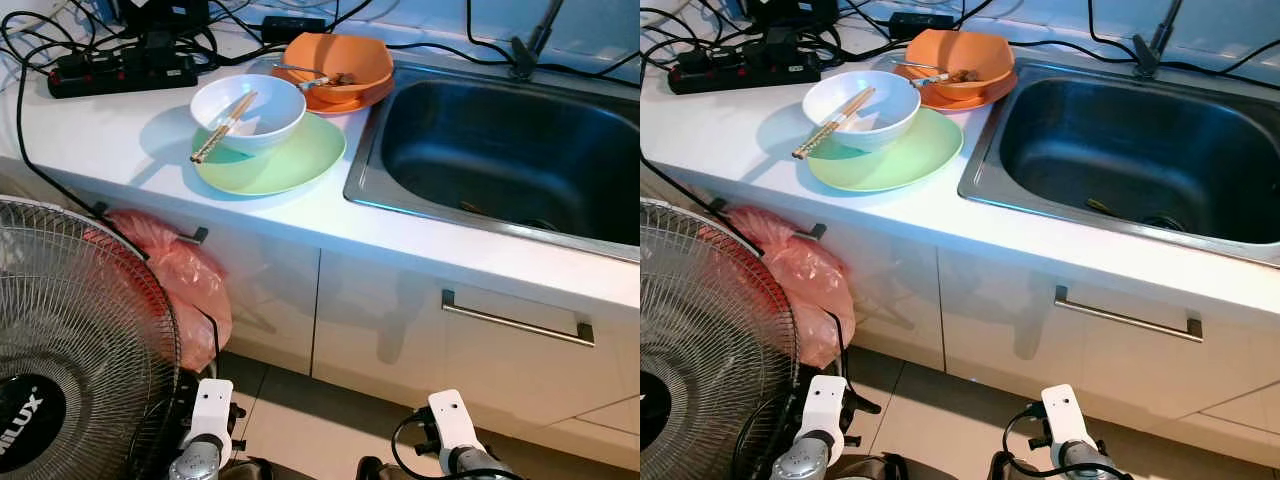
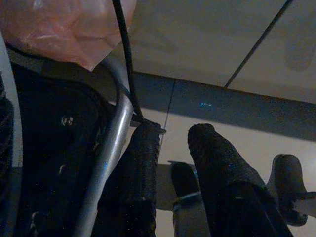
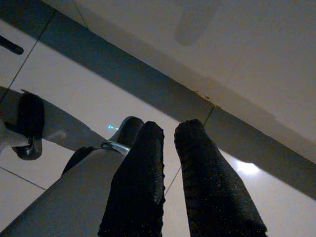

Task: Kitchen organization

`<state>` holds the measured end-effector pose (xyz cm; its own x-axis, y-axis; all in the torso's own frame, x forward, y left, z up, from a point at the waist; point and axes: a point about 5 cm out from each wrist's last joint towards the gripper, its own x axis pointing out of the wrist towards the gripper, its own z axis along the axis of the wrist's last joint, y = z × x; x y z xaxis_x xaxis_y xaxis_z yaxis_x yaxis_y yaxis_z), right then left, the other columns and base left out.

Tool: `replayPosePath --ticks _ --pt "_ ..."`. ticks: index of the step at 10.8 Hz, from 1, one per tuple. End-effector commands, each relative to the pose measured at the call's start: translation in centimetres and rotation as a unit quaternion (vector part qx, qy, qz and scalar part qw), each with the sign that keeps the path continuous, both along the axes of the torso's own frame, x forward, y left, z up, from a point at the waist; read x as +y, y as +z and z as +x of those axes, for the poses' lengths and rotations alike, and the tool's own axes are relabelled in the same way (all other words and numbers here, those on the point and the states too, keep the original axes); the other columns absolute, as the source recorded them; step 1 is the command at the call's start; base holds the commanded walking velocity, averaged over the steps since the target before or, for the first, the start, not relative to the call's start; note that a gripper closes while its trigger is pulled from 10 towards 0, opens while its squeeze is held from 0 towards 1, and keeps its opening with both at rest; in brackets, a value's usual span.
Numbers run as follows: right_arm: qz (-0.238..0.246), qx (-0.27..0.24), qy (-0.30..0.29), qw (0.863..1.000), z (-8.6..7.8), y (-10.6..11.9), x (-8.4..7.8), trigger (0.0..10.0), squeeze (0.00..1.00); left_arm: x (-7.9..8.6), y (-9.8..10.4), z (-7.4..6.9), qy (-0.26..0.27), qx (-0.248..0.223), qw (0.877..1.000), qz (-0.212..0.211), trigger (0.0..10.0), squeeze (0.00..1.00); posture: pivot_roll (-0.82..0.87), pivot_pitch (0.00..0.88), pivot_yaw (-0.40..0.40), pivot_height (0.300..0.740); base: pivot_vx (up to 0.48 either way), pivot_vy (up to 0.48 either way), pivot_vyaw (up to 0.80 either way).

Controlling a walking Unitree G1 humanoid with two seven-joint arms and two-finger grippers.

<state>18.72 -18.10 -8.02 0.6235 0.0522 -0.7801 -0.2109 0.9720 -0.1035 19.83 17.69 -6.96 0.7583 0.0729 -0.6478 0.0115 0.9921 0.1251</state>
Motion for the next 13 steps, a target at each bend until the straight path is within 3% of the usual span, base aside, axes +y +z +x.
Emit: replayPosePath --ticks 1,5,7,13 --pt "0.002 0.006 -0.006 1.000 -0.4 -0.2 0.0 10.0 0.00 -0.1 -0.1 -0.2 0.000 0.003 1.000 0.004 10.0 0.00 0.00 0.135 -0.018 0.740 0.000 0.000 0.00" --pt "0.001 0.004 -0.005 1.000 -0.3 -0.2 0.0 10.0 0.00 -0.3 -0.2 -0.3 0.000 0.007 1.000 0.004 10.0 0.00 0.00 0.134 -0.018 0.740 0.000 0.000 0.00" --pt "-0.006 0.011 -0.002 1.000 -0.5 -0.3 0.0 10.0 0.00 -0.4 -0.8 -1.1 -0.003 0.038 0.999 0.004 10.0 0.00 0.00 0.129 -0.017 0.740 0.000 0.000 0.00" --pt "-0.012 0.027 -0.001 1.000 -1.3 -0.7 -0.1 10.0 0.00 -0.1 -1.6 -2.3 -0.003 0.076 0.997 0.006 10.0 0.00 0.00 0.119 -0.014 0.740 0.000 0.000 0.00"
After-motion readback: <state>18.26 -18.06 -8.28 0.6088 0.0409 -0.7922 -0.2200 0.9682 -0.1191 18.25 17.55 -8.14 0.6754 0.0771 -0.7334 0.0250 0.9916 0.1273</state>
